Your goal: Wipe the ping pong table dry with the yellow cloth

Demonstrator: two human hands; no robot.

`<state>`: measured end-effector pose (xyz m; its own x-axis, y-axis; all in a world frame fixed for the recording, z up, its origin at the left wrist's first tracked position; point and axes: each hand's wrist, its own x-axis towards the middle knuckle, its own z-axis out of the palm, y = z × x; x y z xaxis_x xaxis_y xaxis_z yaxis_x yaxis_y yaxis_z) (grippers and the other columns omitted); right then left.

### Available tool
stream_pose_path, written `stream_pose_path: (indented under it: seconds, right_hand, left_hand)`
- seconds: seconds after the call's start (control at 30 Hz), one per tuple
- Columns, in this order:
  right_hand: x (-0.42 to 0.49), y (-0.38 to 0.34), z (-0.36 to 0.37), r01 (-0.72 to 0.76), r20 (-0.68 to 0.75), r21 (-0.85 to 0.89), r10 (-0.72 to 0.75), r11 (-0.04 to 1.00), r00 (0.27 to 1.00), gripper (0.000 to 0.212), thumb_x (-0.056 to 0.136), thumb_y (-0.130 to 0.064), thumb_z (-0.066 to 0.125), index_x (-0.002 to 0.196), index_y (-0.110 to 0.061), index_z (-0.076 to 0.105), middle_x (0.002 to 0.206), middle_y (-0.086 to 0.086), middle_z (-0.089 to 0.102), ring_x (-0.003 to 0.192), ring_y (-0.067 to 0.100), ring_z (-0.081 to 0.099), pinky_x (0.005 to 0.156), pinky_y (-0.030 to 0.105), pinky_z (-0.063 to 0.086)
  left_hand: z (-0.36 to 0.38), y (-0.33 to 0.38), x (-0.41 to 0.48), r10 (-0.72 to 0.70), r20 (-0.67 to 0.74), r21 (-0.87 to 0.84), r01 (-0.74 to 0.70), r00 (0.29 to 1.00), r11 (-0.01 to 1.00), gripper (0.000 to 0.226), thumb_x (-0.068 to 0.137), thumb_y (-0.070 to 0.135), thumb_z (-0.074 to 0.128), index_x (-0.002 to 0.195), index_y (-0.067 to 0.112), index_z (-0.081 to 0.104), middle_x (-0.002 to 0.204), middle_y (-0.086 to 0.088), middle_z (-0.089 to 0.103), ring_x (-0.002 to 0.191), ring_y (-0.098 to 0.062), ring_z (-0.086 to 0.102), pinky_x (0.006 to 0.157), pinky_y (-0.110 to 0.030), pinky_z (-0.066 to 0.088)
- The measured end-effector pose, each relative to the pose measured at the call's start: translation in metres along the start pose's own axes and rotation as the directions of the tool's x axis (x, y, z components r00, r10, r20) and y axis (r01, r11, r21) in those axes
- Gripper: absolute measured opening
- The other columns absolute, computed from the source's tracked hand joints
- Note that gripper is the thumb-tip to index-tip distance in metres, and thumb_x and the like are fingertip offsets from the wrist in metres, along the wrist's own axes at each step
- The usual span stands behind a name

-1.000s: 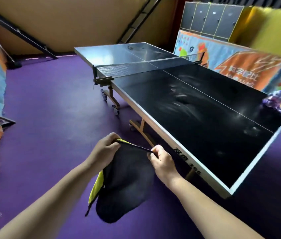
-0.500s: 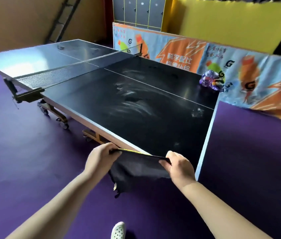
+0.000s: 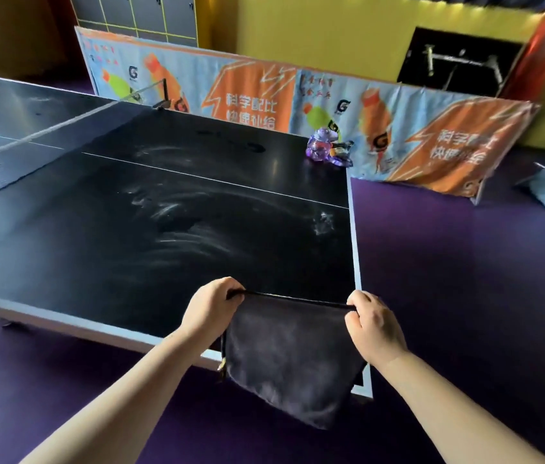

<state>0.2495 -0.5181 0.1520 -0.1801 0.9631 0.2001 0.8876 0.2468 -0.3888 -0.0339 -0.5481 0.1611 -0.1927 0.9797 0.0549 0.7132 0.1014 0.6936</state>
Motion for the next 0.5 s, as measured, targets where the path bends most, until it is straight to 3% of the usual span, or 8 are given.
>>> stream_pose_path:
  seconds: [0.13, 0.23, 0.3, 0.4, 0.5]
  right_hand:
    - [0.020, 0.015, 0.009, -0.113, 0.017, -0.026, 0.113, 0.993, 0.993, 0.011, 0.092, -0.002, 0.050, 0.095, -0.002, 0.061, 0.092, 0.008, 0.061, 0.088, 0.026, 0.056, 0.073, 0.028, 0.036]
    - [0.044, 0.025, 0.011, -0.165, 0.029, -0.056, 0.167, 0.985, 0.986, 0.014, 0.096, -0.012, 0.050, 0.101, -0.009, 0.063, 0.093, 0.001, 0.061, 0.091, 0.020, 0.055, 0.074, 0.028, 0.040]
    - [0.063, 0.034, 0.011, -0.227, 0.044, -0.059, 0.230, 0.972, 0.972, 0.014, 0.097, -0.022, 0.053, 0.102, -0.015, 0.064, 0.086, -0.006, 0.055, 0.083, 0.016, 0.051, 0.068, 0.029, 0.038]
    - [0.092, 0.050, 0.011, -0.316, 0.079, -0.087, 0.323, 0.945, 0.943, 0.019, 0.094, -0.040, 0.061, 0.085, -0.024, 0.060, 0.075, -0.010, 0.046, 0.068, 0.013, 0.045, 0.058, 0.028, 0.032]
    - [0.124, 0.067, 0.015, -0.357, 0.148, -0.126, 0.374, 0.925, 0.916, 0.035, 0.092, -0.048, 0.060, 0.067, -0.028, 0.045, 0.069, -0.011, 0.050, 0.062, 0.005, 0.044, 0.051, 0.024, 0.030]
  left_hand:
    - [0.018, -0.003, 0.042, 0.054, 0.038, 0.003, -0.054, 0.998, 0.999, 0.018, 0.088, 0.015, 0.058, 0.099, 0.022, 0.070, 0.096, 0.008, 0.065, 0.090, -0.010, 0.055, 0.075, -0.025, 0.040]
    - [0.029, -0.003, 0.073, 0.113, 0.025, 0.086, -0.115, 0.993, 0.990, 0.018, 0.088, 0.018, 0.059, 0.100, 0.025, 0.071, 0.097, 0.010, 0.066, 0.092, -0.011, 0.050, 0.073, -0.023, 0.036]
    - [0.035, -0.001, 0.091, 0.096, 0.010, 0.125, -0.097, 0.995, 0.987, 0.018, 0.088, 0.021, 0.061, 0.100, 0.028, 0.072, 0.097, 0.011, 0.065, 0.093, -0.012, 0.051, 0.072, -0.024, 0.037]
    - [0.044, 0.003, 0.118, -0.012, 0.042, 0.084, 0.008, 0.999, 0.996, 0.017, 0.087, 0.021, 0.061, 0.099, 0.026, 0.072, 0.096, 0.009, 0.066, 0.088, -0.012, 0.060, 0.071, -0.025, 0.043]
    - [0.058, 0.007, 0.146, -0.117, 0.092, -0.003, 0.117, 0.989, 0.993, 0.014, 0.088, 0.018, 0.060, 0.095, 0.024, 0.071, 0.080, 0.006, 0.069, 0.060, -0.013, 0.066, 0.064, -0.027, 0.053]
